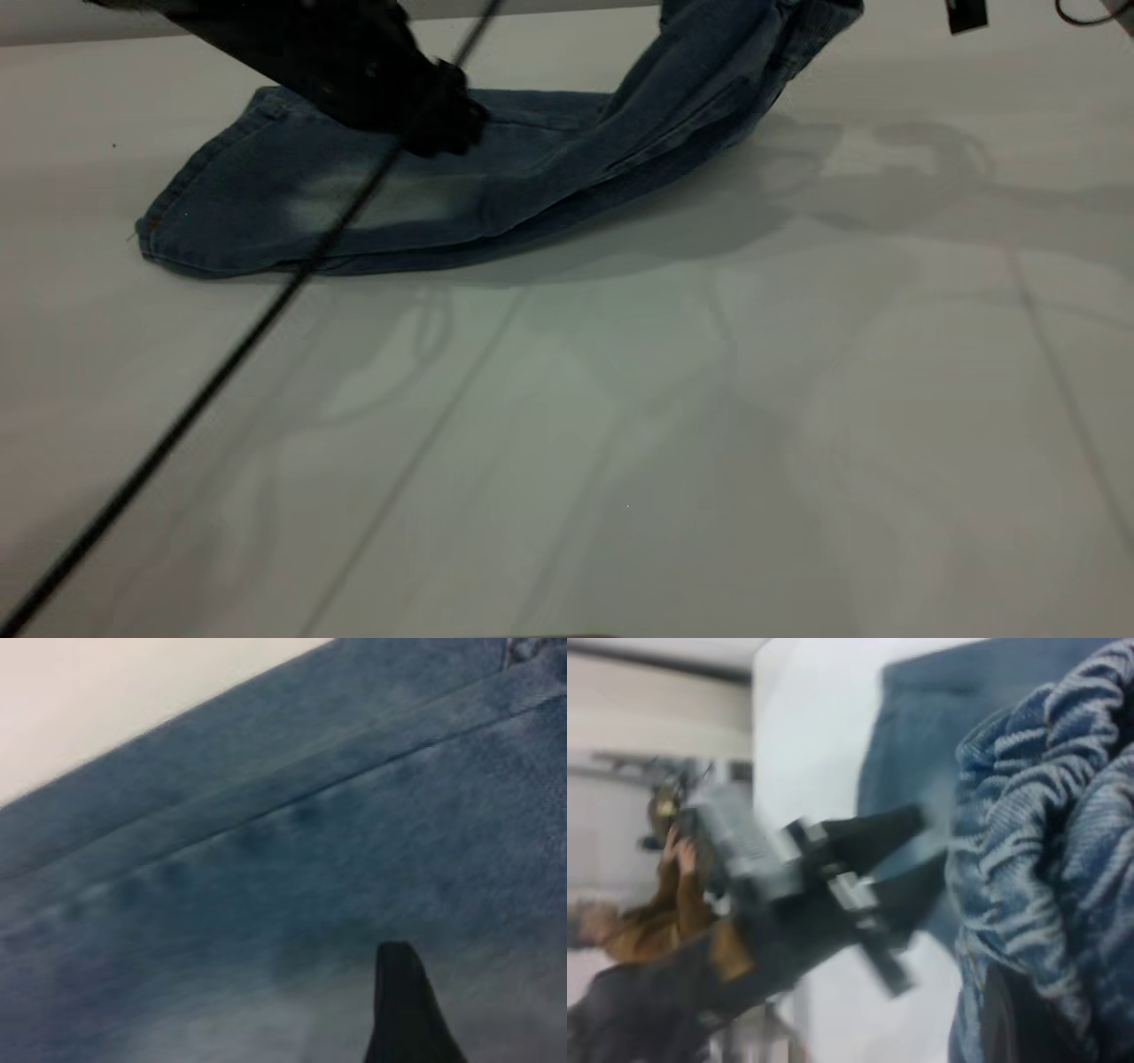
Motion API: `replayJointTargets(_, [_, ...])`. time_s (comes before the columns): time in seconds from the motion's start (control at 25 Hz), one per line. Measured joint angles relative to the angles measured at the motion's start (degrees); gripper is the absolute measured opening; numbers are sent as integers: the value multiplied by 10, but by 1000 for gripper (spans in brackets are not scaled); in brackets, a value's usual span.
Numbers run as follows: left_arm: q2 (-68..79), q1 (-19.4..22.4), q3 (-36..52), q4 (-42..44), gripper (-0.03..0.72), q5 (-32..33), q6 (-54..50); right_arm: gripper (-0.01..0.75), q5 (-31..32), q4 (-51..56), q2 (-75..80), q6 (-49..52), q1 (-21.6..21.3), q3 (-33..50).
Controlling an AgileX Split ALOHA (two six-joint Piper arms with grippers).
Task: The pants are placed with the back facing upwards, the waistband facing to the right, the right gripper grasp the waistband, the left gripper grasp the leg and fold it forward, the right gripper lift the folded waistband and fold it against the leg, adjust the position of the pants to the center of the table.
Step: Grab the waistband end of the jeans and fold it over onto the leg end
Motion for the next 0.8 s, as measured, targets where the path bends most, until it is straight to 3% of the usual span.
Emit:
replayJointTargets(0.48, [28, -111, 0, 0, 391, -3, -10, 90, 32, -41, -81, -17, 18, 1])
replayJointTargets(0.8, [-4, -66, 0, 0, 391, 39, -11, 90, 37, -86, -90, -21, 18, 1])
